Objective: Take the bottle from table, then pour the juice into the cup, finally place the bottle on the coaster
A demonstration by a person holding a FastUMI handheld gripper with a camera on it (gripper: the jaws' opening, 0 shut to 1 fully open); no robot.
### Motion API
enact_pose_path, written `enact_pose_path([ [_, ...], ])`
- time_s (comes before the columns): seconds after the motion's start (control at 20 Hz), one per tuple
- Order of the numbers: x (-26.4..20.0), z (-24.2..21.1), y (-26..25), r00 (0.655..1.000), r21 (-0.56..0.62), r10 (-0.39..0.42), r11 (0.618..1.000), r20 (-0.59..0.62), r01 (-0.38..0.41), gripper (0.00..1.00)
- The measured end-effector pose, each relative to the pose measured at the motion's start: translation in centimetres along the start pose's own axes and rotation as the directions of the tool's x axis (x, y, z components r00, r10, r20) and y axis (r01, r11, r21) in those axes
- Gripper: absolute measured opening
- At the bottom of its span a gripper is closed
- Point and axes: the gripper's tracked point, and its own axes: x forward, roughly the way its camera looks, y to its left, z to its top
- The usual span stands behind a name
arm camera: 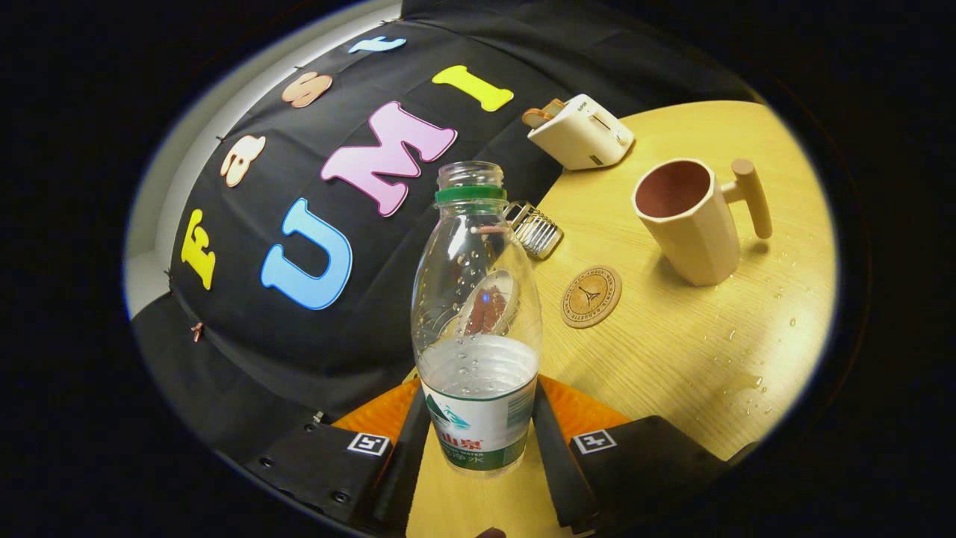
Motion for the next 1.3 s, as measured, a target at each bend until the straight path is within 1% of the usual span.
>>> enact_pose_path([
  [0.15,0.1,0.6,0.0,1.0,0.107,0.025,0.994,-0.012,-0.024,0.74],
  [0.4,0.6,2.4,-1.0,0.999,0.252,0.033,0.967,0.014,-0.035,0.74],
  [0.65,1.1,3.5,-1.7,0.999,0.371,0.038,0.927,0.037,-0.049,0.74],
  [0.9,1.9,4.1,-1.2,0.997,0.487,0.063,0.87,0.044,-0.076,0.73],
  [1.3,2.9,5.3,-1.4,0.994,0.594,0.054,0.798,0.096,-0.101,0.73],
])
